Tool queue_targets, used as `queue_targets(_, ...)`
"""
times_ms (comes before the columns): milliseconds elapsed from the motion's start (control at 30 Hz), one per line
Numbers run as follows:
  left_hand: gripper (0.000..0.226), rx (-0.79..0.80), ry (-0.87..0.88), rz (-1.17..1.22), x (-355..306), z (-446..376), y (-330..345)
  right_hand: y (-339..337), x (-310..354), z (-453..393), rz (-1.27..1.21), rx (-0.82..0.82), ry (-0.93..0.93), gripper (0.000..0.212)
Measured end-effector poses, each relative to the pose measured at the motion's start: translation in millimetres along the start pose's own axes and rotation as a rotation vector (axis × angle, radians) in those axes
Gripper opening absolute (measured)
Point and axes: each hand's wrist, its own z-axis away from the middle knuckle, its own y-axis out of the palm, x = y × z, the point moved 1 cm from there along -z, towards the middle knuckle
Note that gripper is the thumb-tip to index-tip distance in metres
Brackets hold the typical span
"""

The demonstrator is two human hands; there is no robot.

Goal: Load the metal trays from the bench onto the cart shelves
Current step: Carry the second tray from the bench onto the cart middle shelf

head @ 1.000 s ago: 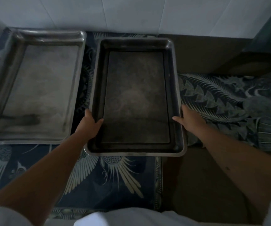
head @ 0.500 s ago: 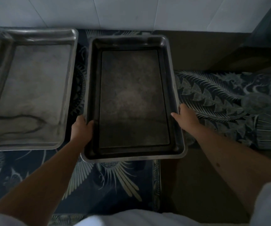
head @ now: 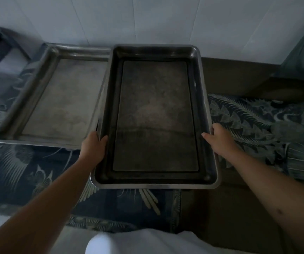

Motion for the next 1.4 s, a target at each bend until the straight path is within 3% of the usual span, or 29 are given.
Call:
queue_targets(267, 0.027, -0.134, -0.129, 0.134, 28.9, 59.4, -47.2, 7.8, 36.7, 16.6, -0.051, 0.016, -0.195, 0.034)
queue_targets(600, 0.032, -0.415, -0.356, 0.225, 137.4, 150.0, -127.3, 68.9, 153.0, 51.5, -0.106, 0.163, -0.457, 0.036)
queue_targets(1067, 0.037, -0.680, -0.633, 0.257, 352.2, 316.6, -289.3, 287.6, 374.9, 203.9, -0.145, 0.489, -0.689, 0.036)
queue_targets(1400, 0.035, -0.872, -0.841, 0.441, 470.6, 397.2, -334.7, 417.9, 505.7, 291.9, -0.112, 0.723, -0.823, 0.036)
